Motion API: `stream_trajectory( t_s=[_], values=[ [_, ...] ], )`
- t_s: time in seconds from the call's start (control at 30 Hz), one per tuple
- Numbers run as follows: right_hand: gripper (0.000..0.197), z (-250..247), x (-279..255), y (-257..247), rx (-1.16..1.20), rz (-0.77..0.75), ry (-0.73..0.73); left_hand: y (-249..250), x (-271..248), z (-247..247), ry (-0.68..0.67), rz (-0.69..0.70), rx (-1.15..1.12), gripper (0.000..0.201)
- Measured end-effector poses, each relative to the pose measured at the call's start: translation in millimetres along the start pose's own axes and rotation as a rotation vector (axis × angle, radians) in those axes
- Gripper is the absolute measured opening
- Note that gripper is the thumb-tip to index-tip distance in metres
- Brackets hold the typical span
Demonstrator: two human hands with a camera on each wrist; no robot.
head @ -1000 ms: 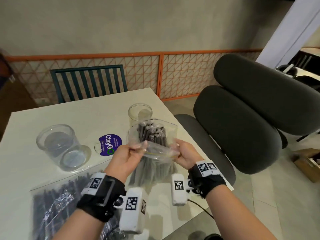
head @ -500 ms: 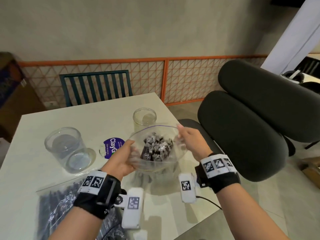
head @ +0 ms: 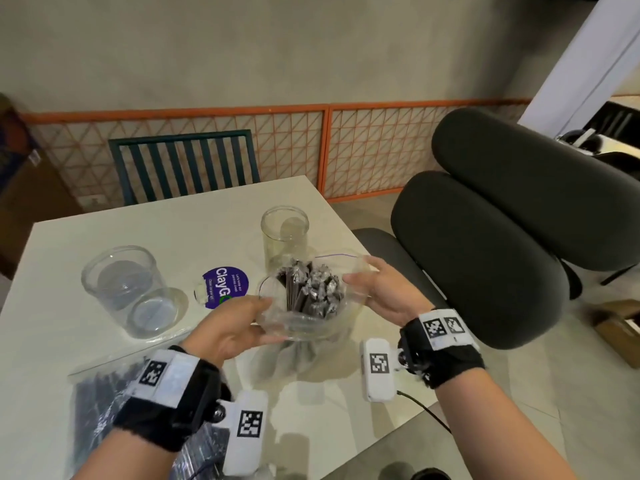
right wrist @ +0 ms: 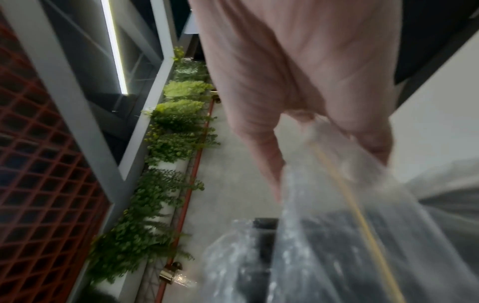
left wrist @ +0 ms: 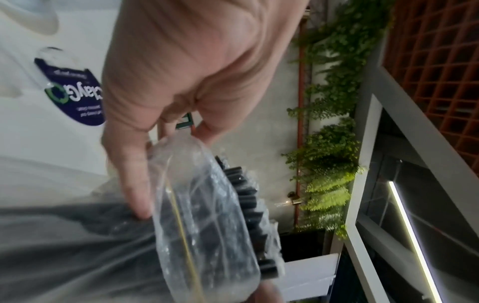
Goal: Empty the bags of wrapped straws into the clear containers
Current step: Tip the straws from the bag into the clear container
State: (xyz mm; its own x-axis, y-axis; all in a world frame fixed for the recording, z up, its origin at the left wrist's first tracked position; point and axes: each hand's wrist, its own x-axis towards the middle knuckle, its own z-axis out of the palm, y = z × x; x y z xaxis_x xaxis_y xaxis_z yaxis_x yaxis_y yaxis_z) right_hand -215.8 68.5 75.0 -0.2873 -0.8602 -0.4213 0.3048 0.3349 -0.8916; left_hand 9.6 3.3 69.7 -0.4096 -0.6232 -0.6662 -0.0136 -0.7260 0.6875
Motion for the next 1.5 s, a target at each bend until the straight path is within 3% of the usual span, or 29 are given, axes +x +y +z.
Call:
stream_trajectory(
  t_s=[0.07, 0.1, 0.13, 0.2, 0.27, 0.33, 0.4, 0.47, 0.5, 0.53, 0.63, 0.67, 0.73, 0.8, 0.87, 0.93, 1.0, 1.07, 1.13, 1.2, 1.27, 1.37, 1.43, 1.5],
  values=[
    [0.1, -5.2, -16.6, -1.0, -0.223, -0.005, 0.022, -1.5, 2.5, 1.4, 0.021, 0.046, -0.115, 0.016],
    [0.101, -5.3, -27.0, 0.9, -0.308, -0.018, 0.018, -3.5, 3.5, 2.0, 0.014, 0.056, -0.184, 0.018],
    [0.094, -8.2, -27.9, 6.3, -0.325, -0.021, 0.014, -7.1, 3.9, 3.1, -0.007, 0.059, -0.25, 0.019],
    [0.062, -1.4, -28.1, 13.3, -0.235, -0.03, 0.055, -18.5, 7.6, 4.8, -0.055, 0.046, -0.379, 0.024],
    [0.036, 5.5, -17.2, 28.0, -0.046, 0.086, 0.094, -31.7, 13.8, 6.3, -0.112, 0.02, -0.532, 0.021],
    [0.027, 10.1, -6.3, 46.6, 0.252, 0.231, 0.162, -39.2, 17.6, 9.2, -0.157, 0.011, -0.655, 0.017],
    [0.026, 12.3, -3.4, 55.9, 0.334, 0.273, 0.214, -41.5, 19.7, 11.2, -0.167, 0.016, -0.761, 0.025],
    [0.014, 14.6, -8.6, 49.5, 0.312, 0.231, 0.219, -35.7, 22.5, 9.7, -0.131, 0.089, -0.675, 0.029],
    [0.017, 13.8, -9.8, 44.9, 0.214, 0.172, 0.204, -31.2, 21.5, 9.3, -0.115, 0.142, -0.554, 0.02],
    [0.034, 11.9, -12.0, 39.1, 0.034, 0.085, 0.178, -26.7, 20.6, 8.6, -0.102, 0.186, -0.42, 0.009],
    [0.063, 8.7, -10.3, 27.1, -0.682, -0.396, 0.151, -22.0, 27.5, 2.3, 0.025, 0.258, -0.091, 0.013],
    [0.06, 10.8, -10.0, 26.5, -0.871, -0.55, 0.133, -23.2, 27.6, 2.8, 0.065, 0.276, -0.027, 0.013],
    [0.044, 16.6, -5.0, 30.9, -1.138, -0.676, 0.14, -25.5, 30.4, 4.2, 0.142, 0.282, 0.041, 0.025],
    [0.027, 35.5, 10.2, 42.3, -1.107, -0.601, 0.262, -23.0, 39.0, -6.5, 0.166, 0.168, 0.006, 0.034],
    [0.022, 32.7, 17.1, 41.1, -0.884, -0.349, 0.348, -22.7, 45.2, -8.2, 0.063, -0.019, -0.089, 0.029],
    [0.021, 30.3, 16.2, 45.1, -0.804, -0.069, 0.254, -19.7, 43.4, -9.9, 0.014, -0.071, -0.095, 0.025],
    [0.017, 30.5, 15.1, 48.4, -0.638, 0.145, 0.186, -14.6, 43.1, -10.2, 0.044, -0.002, -0.084, 0.043],
    [0.014, 33.1, 9.8, 46.1, -0.168, 0.114, 0.134, -12.6, 38.4, -10.7, 0.146, 0.061, 0.052, 0.053],
    [0.021, 30.9, 10.1, 42.0, 0.067, 0.101, 0.119, -17.6, 35.8, -12.1, 0.267, 0.125, 0.322, 0.049],
    [0.019, 32.7, 7.5, 37.6, -0.153, -0.018, 0.158, -24.7, 31.8, -11.1, 0.232, 0.137, 0.488, 0.04],
    [0.013, 34.9, 6.3, 38.3, -0.344, -0.204, 0.277, -26.3, 30.7, -8.0, 0.155, 0.094, 0.504, 0.034],
    [0.031, 37.8, 13.0, 49.3, -0.397, -0.252, 0.398, -19.7, 39.5, -11.1, 0.09, 0.051, 0.214, 0.027],
    [0.035, 42.5, 11.4, 48.6, -0.226, -0.124, 0.419, -17.4, 40.5, -8.9, 0.041, -0.012, -0.104, 0.02],
    [0.026, 46.3, 10.9, 48.0, -0.156, 0.09, 0.433, -19.2, 41.5, -5.5, 0.044, -0.055, -0.371, 0.017]
  ],
)
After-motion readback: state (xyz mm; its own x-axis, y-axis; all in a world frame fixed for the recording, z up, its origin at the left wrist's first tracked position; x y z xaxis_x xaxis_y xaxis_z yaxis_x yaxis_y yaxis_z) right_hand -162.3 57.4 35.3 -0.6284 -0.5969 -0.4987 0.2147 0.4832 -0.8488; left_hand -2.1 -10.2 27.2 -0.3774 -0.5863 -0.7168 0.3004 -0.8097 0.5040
